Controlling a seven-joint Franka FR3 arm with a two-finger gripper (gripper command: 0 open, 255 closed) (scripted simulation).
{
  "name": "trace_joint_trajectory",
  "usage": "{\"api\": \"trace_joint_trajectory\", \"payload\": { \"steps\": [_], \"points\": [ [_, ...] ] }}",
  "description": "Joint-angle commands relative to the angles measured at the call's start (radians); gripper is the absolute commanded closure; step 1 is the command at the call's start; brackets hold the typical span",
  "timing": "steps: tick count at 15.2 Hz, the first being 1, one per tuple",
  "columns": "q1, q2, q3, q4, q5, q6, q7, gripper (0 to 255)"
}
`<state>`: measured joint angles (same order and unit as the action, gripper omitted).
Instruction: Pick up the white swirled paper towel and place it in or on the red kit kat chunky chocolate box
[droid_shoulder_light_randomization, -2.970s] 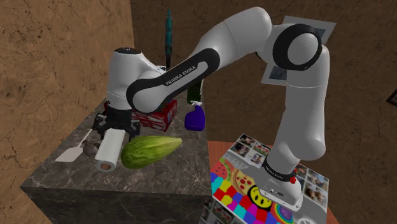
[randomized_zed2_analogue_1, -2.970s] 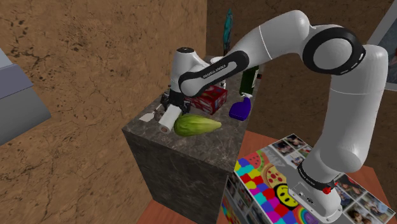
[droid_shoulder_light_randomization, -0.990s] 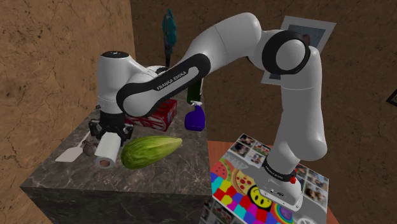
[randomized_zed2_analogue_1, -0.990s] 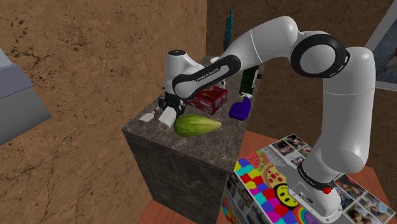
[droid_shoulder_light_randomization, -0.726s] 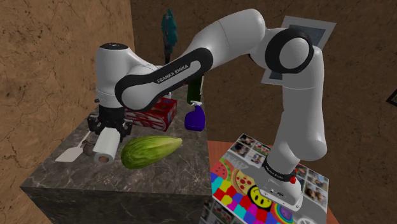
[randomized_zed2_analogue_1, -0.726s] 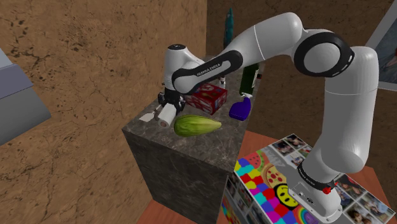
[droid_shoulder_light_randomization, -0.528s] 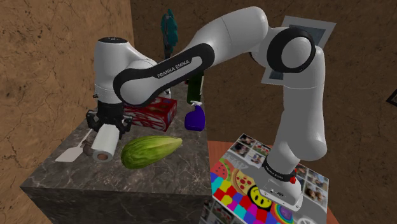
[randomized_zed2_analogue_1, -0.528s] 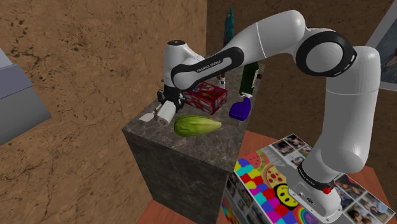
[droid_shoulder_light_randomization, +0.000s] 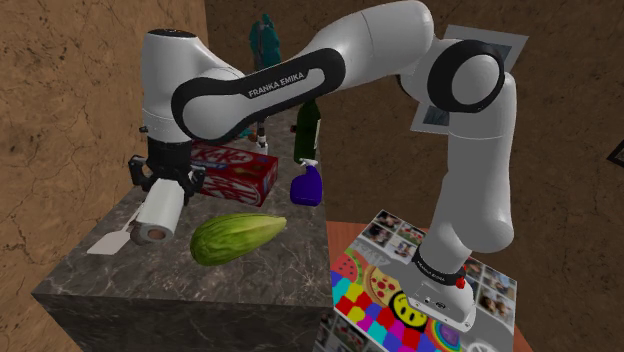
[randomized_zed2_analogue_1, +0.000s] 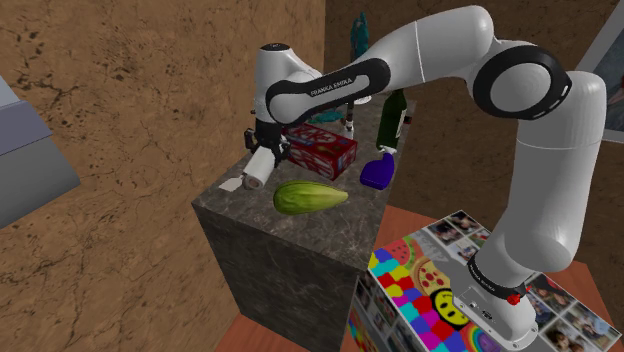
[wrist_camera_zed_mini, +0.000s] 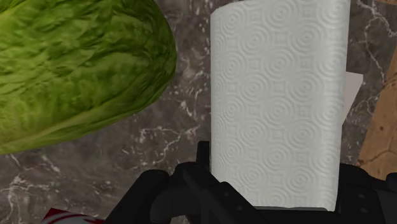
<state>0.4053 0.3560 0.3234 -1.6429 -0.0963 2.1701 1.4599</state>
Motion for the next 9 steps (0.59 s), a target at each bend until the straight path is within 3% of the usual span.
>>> {"api": "trace_joint_trajectory", "payload": {
  "steps": [1, 9],
  "points": [
    [-0.001, -0.009, 0.002, 0.015, 0.004, -0.024, -0.002, 255],
    [0.0, -0.028, 0.006, 0.097, 0.012, -0.124, -0.007, 255]
  ]
}}
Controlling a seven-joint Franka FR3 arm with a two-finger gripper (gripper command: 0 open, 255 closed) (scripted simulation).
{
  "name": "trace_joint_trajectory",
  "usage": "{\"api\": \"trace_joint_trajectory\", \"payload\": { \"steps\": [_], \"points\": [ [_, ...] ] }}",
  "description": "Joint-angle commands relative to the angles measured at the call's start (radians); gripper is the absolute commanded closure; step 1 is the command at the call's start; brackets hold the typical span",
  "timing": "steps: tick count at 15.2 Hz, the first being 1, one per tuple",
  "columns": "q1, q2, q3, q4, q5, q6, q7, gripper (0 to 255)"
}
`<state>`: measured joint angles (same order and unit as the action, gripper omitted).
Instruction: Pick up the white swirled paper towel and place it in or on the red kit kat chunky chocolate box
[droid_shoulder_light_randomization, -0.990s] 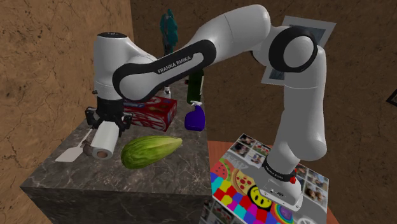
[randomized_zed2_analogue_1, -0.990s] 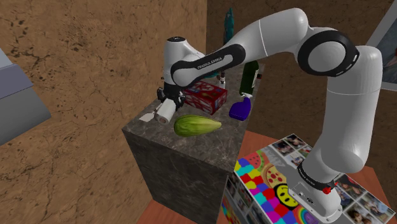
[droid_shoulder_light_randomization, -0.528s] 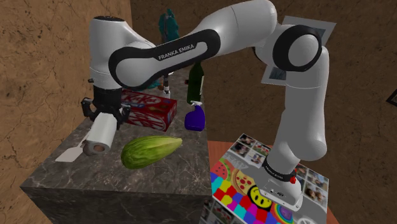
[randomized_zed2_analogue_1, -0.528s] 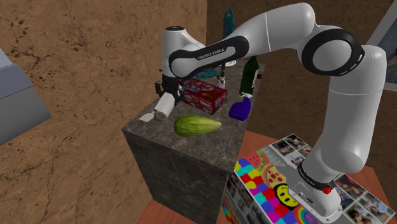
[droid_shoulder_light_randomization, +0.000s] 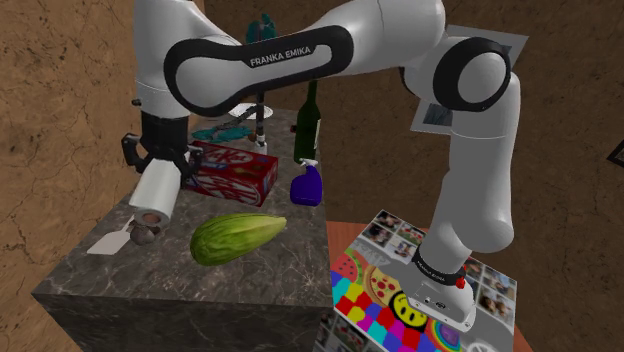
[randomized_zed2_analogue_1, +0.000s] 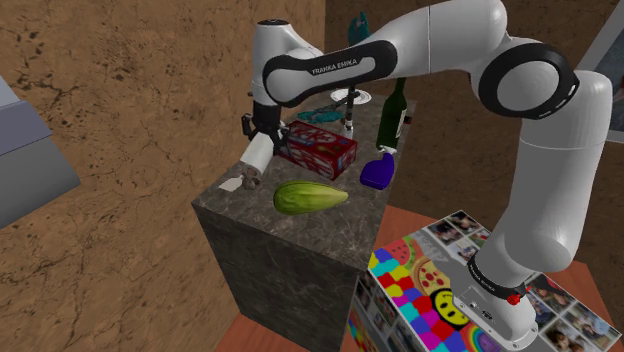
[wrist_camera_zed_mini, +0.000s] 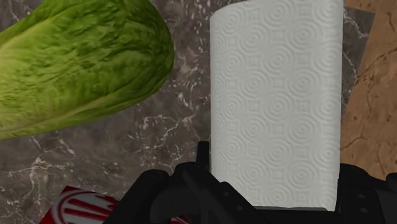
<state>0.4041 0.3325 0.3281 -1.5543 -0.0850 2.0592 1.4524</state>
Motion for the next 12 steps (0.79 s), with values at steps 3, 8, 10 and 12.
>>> {"api": "trace_joint_trajectory", "payload": {
  "steps": [3, 8, 10, 12],
  "points": [
    [-0.033, -0.023, -0.008, -0.005, 0.019, -0.018, -0.046, 255],
    [-0.114, -0.05, -0.035, -0.029, 0.058, -0.022, -0.164, 255],
    [-0.145, -0.054, -0.047, -0.029, 0.071, -0.027, -0.21, 255],
    [-0.174, -0.055, -0.06, -0.024, 0.083, -0.035, -0.256, 255]
  ]
}}
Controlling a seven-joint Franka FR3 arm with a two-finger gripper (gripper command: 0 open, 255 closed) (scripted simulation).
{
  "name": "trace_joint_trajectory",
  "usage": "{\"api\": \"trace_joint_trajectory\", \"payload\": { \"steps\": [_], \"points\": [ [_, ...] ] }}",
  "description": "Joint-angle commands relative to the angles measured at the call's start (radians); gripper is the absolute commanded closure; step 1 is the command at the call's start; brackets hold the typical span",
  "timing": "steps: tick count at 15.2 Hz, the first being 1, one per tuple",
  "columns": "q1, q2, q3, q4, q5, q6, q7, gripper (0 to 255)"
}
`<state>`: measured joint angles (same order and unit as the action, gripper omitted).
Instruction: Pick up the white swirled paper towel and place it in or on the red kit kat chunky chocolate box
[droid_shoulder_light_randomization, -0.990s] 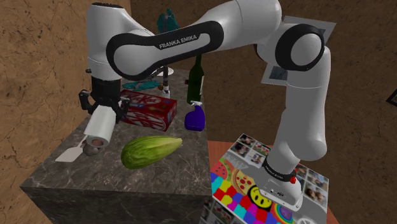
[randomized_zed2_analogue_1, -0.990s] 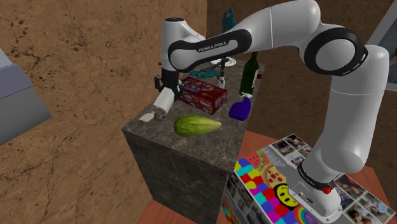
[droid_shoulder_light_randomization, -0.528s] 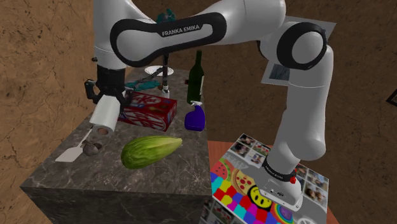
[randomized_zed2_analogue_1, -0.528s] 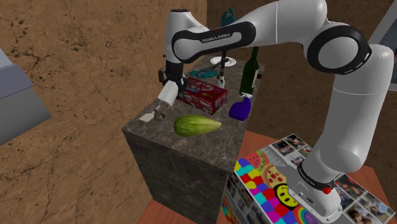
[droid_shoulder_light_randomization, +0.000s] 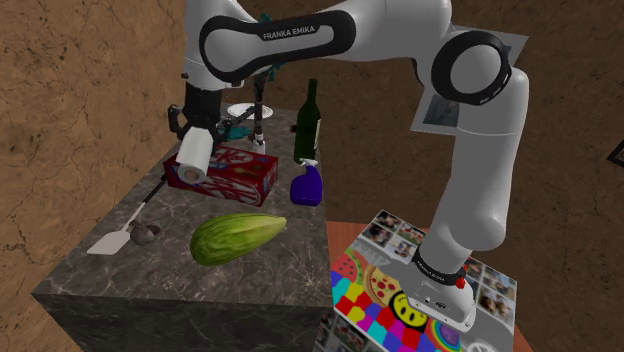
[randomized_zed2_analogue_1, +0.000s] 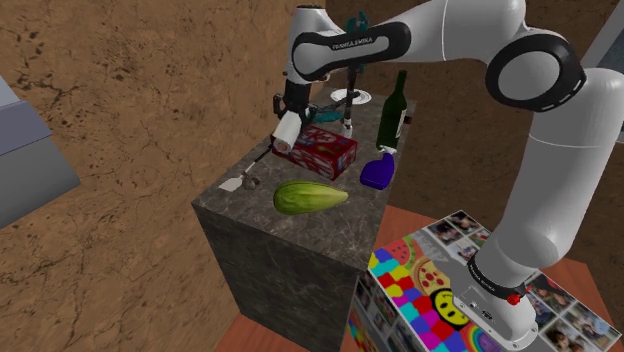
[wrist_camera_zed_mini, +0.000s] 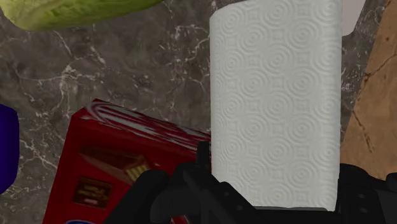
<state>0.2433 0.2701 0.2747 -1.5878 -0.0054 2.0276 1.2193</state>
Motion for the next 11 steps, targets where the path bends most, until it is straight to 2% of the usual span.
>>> {"api": "trace_joint_trajectory", "payload": {
  "steps": [1, 8, 11],
  "points": [
    [-0.027, 0.009, -0.013, 0.014, 0.009, -0.008, -0.045, 255],
    [-0.13, 0.048, -0.06, 0.092, 0.042, -0.057, -0.204, 255],
    [-0.131, 0.05, -0.06, 0.055, 0.042, -0.018, -0.207, 255]
  ]
}}
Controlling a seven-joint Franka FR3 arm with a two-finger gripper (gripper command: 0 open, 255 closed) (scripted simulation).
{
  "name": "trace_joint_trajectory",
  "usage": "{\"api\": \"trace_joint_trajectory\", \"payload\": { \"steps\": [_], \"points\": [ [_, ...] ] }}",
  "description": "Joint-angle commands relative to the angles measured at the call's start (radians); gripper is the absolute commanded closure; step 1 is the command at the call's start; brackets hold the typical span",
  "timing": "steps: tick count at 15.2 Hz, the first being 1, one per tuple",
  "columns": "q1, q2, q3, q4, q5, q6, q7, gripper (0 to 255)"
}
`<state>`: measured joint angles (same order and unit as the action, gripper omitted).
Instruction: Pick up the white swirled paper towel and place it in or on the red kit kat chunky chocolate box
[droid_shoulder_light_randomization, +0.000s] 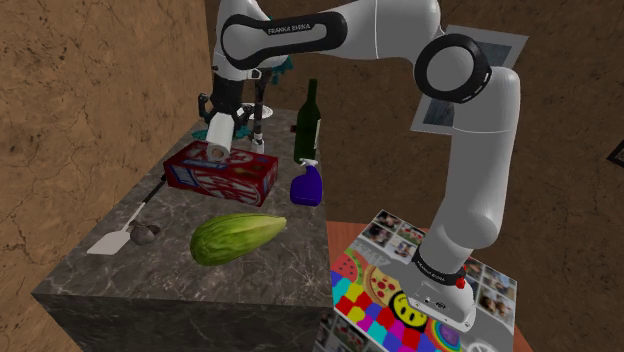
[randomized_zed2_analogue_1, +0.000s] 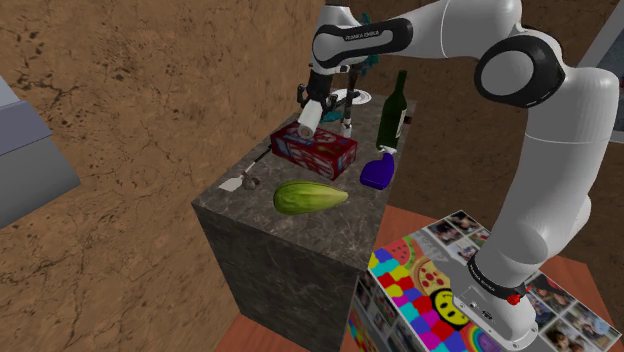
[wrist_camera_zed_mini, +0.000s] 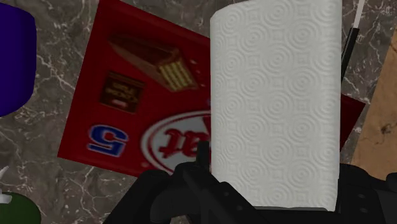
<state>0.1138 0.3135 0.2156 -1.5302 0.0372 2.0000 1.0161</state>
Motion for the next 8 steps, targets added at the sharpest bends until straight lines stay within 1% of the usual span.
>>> {"api": "trace_joint_trajectory", "payload": {
  "steps": [1, 8],
  "points": [
    [-0.002, 0.009, -0.001, -0.014, 0.0, 0.023, -0.005, 255],
    [-0.002, 0.024, -0.002, -0.086, -0.001, 0.11, -0.01, 255]
  ]
}}
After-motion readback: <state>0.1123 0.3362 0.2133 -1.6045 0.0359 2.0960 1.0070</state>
